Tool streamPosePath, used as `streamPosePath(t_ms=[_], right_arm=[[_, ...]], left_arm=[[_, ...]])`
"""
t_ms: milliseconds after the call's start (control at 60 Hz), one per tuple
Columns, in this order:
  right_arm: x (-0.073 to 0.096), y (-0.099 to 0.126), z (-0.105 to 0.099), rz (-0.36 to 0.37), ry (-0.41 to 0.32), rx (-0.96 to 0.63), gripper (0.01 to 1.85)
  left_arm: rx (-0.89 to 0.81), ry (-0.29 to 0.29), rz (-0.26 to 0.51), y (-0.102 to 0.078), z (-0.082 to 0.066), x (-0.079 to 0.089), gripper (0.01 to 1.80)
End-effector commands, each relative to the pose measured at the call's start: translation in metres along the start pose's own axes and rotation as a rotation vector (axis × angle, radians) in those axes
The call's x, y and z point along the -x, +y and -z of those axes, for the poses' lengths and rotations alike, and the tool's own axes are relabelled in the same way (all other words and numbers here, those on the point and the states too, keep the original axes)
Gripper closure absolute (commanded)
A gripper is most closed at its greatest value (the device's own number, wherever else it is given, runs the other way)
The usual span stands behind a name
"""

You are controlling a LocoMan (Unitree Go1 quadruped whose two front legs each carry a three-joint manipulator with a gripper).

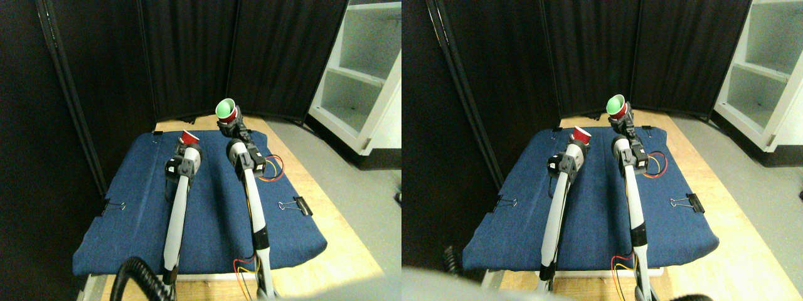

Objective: Pour (bimanual)

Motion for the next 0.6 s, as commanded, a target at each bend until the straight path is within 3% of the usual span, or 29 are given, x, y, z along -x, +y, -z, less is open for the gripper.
streamPosePath(t_ms=[17,200,367,600], right_arm=[[-0.004,0.004,-0.001,-0.019,0.000,0.001,1.49],[-0.007,0.004,0.003,0.004,0.017,0.024,1.50],[-0.012,0.003,0.010,0.059,0.040,0.115,1.50],[-0.019,-0.001,0.017,0.053,0.078,0.195,1.48]], left_arm=[[0.021,-0.013,0.030,-0.006,0.002,-0.003,1.48],[0.053,-0.014,0.034,-0.005,0.008,-0.003,1.48],[0.072,0.031,0.038,-0.006,0.018,-0.001,1.48],[0.092,0.052,0.028,-0.010,0.027,0.007,1.48]])
